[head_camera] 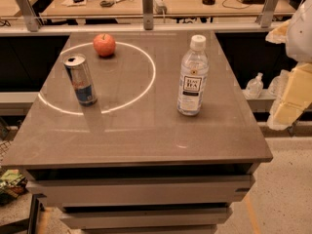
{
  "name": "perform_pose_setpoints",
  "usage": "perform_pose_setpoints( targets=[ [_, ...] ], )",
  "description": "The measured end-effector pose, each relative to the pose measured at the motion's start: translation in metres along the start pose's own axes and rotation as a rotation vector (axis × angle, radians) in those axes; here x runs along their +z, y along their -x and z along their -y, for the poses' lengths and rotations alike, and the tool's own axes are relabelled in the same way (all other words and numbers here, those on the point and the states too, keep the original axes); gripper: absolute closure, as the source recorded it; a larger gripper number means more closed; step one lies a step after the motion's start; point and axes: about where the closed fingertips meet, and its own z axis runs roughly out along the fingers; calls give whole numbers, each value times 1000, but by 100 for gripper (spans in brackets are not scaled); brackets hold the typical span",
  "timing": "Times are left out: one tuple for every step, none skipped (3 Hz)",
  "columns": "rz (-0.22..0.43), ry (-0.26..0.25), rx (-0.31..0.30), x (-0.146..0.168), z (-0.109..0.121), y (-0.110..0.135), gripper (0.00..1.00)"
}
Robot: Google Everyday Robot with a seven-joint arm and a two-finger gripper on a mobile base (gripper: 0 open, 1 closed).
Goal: Knock blue plastic bottle over
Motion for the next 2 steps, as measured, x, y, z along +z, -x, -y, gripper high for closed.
perform_pose_setpoints(
  targets=[
    [0, 0, 0, 0, 0, 0, 0],
    [79, 15, 40, 9, 0, -4, 0]
  ],
)
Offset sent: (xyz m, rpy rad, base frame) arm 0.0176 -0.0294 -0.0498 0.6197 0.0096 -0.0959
